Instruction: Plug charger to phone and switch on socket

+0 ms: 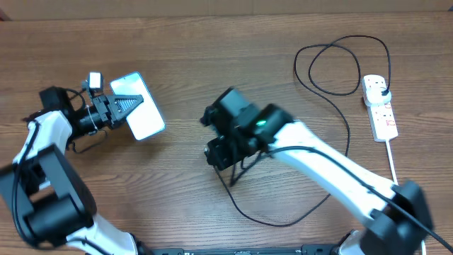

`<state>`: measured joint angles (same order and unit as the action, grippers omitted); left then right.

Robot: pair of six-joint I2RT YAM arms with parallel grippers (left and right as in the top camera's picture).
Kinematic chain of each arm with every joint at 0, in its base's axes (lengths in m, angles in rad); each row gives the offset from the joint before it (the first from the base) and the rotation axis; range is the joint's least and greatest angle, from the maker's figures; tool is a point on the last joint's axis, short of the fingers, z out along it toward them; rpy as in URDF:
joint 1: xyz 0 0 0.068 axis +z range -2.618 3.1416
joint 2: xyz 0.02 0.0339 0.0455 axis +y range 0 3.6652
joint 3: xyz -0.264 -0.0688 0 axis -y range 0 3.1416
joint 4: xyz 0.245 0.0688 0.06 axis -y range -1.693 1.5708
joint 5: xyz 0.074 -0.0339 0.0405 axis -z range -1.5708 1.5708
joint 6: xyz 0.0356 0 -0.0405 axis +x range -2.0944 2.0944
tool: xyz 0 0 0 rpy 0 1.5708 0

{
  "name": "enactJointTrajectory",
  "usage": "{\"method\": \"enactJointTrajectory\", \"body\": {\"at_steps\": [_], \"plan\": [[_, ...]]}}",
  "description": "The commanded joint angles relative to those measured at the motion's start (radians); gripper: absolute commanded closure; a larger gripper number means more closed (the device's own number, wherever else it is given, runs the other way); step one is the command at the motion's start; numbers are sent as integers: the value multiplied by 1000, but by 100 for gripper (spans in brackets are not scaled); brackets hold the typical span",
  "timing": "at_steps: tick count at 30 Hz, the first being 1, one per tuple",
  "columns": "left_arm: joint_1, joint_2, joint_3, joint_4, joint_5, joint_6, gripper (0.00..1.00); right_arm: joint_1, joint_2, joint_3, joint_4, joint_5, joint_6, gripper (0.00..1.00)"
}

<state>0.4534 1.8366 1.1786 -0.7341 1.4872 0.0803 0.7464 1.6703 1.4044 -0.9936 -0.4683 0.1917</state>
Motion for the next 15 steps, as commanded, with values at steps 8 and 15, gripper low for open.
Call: {"method": "enactJointTrajectory", "body": {"at_steps": [8, 15], "plan": [[-109, -314, 8, 254, -192, -463, 96, -134, -128, -72, 9, -417, -224, 96], [-284, -309, 8, 485, -216, -658, 96, -232, -137, -295, 370, -713, -212, 96]]}}
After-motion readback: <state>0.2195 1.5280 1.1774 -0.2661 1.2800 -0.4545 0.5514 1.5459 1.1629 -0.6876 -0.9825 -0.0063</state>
